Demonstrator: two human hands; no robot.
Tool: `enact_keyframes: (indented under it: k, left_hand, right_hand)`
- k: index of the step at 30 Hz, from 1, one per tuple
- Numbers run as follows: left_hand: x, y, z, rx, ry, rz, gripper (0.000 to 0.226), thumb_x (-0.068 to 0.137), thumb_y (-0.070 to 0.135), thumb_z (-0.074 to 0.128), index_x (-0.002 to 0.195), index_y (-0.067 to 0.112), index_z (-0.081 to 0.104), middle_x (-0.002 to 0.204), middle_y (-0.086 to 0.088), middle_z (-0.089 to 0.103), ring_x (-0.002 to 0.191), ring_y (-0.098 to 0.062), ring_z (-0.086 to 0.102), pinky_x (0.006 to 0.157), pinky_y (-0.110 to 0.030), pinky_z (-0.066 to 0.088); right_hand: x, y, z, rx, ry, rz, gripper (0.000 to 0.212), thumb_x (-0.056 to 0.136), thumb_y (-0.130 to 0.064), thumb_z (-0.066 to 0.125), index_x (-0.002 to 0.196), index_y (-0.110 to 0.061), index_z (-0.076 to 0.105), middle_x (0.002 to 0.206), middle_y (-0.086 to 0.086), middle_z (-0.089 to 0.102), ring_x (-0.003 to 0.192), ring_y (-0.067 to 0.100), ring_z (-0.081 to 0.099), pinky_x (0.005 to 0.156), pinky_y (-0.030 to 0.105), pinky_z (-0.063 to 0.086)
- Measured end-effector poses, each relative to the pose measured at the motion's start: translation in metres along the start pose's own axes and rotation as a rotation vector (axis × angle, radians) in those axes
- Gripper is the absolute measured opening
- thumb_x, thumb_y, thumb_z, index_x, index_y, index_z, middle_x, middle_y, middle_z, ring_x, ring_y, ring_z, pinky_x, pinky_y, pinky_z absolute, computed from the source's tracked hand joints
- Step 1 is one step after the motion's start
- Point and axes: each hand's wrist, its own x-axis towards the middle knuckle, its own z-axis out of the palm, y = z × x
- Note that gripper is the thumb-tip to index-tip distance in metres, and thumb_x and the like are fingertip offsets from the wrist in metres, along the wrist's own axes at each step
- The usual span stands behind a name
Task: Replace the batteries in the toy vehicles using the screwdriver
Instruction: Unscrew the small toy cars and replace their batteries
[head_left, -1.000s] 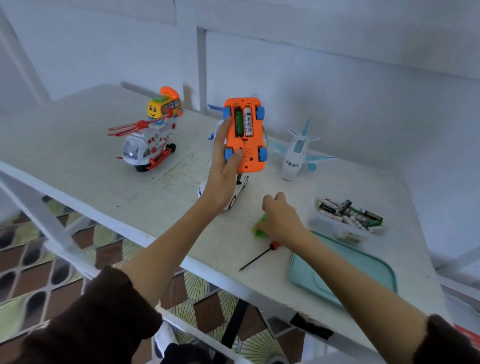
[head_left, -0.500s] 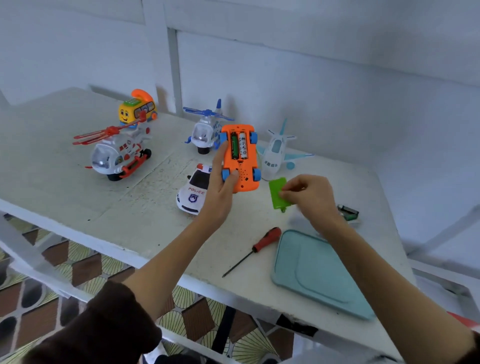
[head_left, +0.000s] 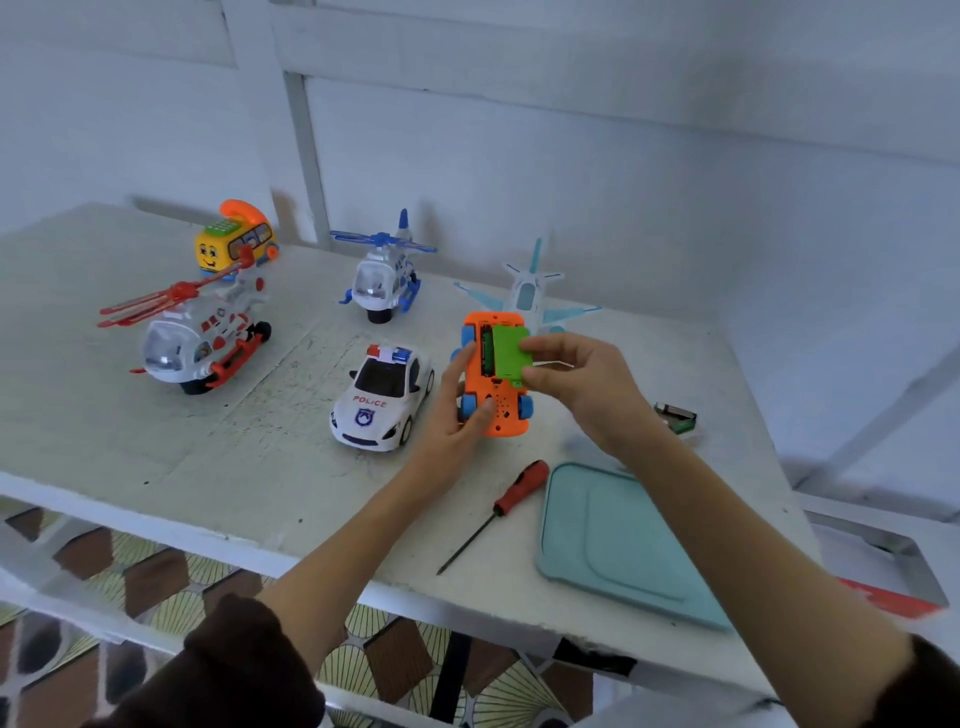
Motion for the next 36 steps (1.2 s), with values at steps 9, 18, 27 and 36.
enact_keyframes:
  k: [9, 18, 27, 36]
  left_hand:
    - [-0.002, -0.003, -0.001, -0.034, -0.069, -0.029, 0.052, 0.098, 0.006, 0.044, 0.143, 0.021, 0.022, 0.15, -0.012, 0.031, 0.124, -0.011, 0.049, 0.083, -0.01, 0.046]
    - [-0.003, -0.002, 0.0, -0.075, -0.096, -0.029, 0.05, 0.098, 0.006, 0.044, 0.138, 0.029, 0.023, 0.147, -0.01, 0.035, 0.12, -0.01, 0.051, 0.085, -0.013, 0.047]
    - [-0.003, -0.001, 0.0, -0.084, -0.099, -0.025, 0.051, 0.098, 0.007, 0.044, 0.139, 0.028, 0.022, 0.146, -0.009, 0.035, 0.122, -0.013, 0.051, 0.084, -0.013, 0.047]
    - [-0.004, -0.002, -0.001, -0.088, -0.102, -0.014, 0.052, 0.098, 0.007, 0.045, 0.135, 0.036, 0.024, 0.144, 0.0, 0.034, 0.125, -0.01, 0.047, 0.089, -0.014, 0.046]
  right_hand:
    - [0.007, 0.013, 0.012, 0.016, 0.066, 0.008, 0.018, 0.081, 0.004, 0.063, 0.093, -0.009, 0.064, 0.089, 0.005, 0.065, 0.084, 0.014, 0.064, 0.078, 0.023, 0.056]
    - [0.008, 0.018, 0.015, -0.007, 0.091, 0.018, 0.019, 0.081, 0.002, 0.064, 0.096, -0.009, 0.065, 0.093, 0.006, 0.064, 0.093, 0.02, 0.063, 0.085, 0.029, 0.054]
    - [0.008, 0.019, 0.017, 0.003, 0.112, 0.026, 0.019, 0.082, 0.001, 0.064, 0.098, -0.007, 0.064, 0.096, 0.008, 0.065, 0.094, 0.021, 0.063, 0.085, 0.029, 0.054]
    - [0.007, 0.016, 0.016, -0.145, 0.054, -0.047, 0.027, 0.08, 0.006, 0.064, 0.103, -0.008, 0.063, 0.095, 0.002, 0.063, 0.088, 0.01, 0.06, 0.08, 0.017, 0.053]
